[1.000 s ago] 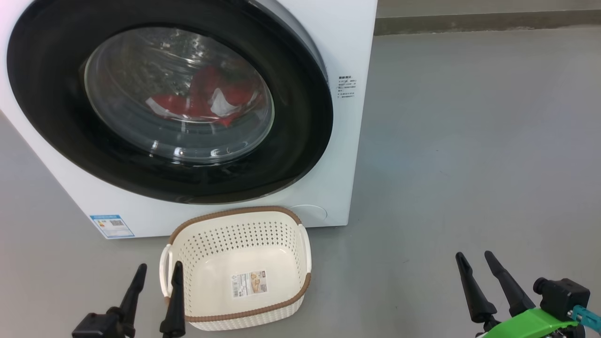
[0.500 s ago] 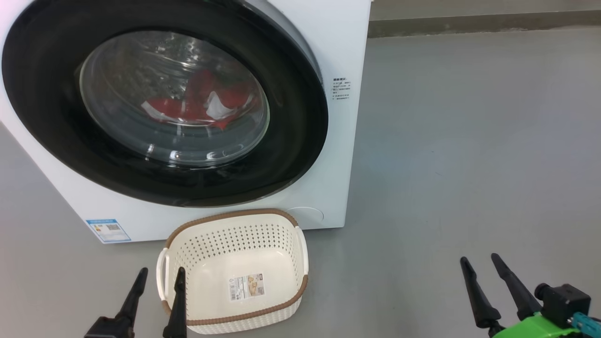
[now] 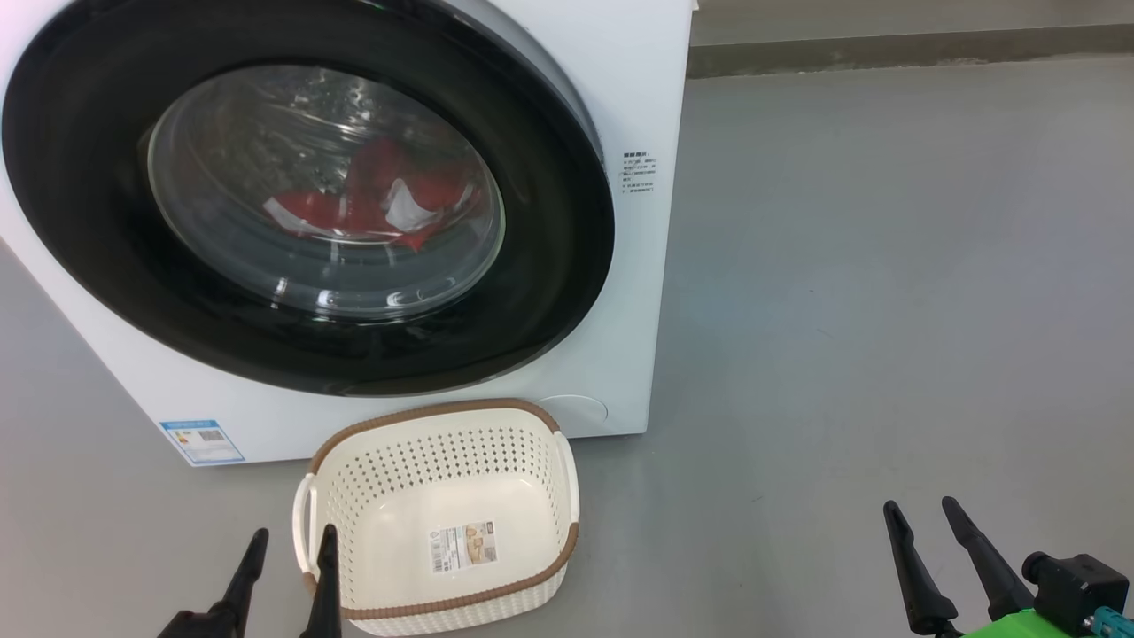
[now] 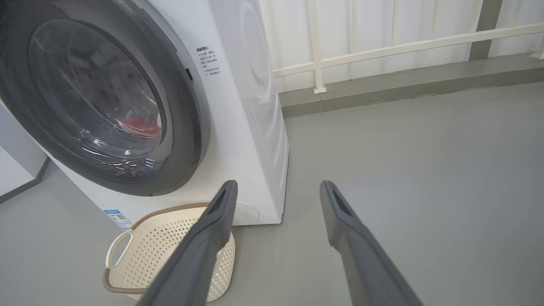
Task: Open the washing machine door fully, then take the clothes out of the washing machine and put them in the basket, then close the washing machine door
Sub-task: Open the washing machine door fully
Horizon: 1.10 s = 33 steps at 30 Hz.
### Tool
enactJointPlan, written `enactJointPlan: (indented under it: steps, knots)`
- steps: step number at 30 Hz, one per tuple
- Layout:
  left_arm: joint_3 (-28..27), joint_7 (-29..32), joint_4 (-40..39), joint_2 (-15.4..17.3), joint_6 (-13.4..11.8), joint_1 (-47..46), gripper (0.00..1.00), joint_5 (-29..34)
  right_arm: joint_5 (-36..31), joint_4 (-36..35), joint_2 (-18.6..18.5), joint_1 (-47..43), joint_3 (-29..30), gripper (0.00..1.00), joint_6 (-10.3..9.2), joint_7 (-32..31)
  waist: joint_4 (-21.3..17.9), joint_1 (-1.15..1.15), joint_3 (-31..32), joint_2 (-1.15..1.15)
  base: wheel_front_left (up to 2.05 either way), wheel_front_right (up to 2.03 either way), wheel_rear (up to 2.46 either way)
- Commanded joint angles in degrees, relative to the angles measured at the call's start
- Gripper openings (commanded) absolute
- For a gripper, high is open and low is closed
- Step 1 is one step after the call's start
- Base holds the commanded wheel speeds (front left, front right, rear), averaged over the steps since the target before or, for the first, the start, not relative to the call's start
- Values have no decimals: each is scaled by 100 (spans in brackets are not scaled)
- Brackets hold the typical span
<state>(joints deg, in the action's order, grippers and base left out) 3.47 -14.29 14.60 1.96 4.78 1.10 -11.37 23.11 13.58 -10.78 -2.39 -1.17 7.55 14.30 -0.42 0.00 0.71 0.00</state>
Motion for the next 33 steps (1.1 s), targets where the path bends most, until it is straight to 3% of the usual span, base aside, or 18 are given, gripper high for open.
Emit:
enactJointPlan:
  steps: [1,11,13,14,15,21,33]
  knots:
    - [-200,-71,-95,92,-10,-72,100,-44,-96,-125,-58,12,-106,100,-6,70,1,0,6,0,0,0,0]
    - [-190,-71,-85,92,-8,-74,100,-55,-56,-181,22,40,-59,100,-6,70,3,0,11,0,0,0,0]
    - [-181,-71,-93,92,-15,-81,100,-63,13,-194,63,105,-57,40,-6,70,1,0,4,0,0,0,0]
    - [-171,-71,-96,92,-20,-88,100,-68,54,-208,84,153,-62,6,-6,70,2,0,-1,0,0,0,0]
    - [-157,-71,-98,92,-27,-98,100,-76,97,-220,101,209,-76,0,-6,70,3,0,-6,0,0,0,0]
    - [-21,-71,-119,92,-72,-184,100,-132,504,-231,152,772,-234,0,-6,70,36,0,-56,0,0,0,0]
    - [188,-71,-325,92,-60,-556,100,-62,969,-23,-214,2516,-512,0,-6,70,334,0,-617,0,0,0,0]
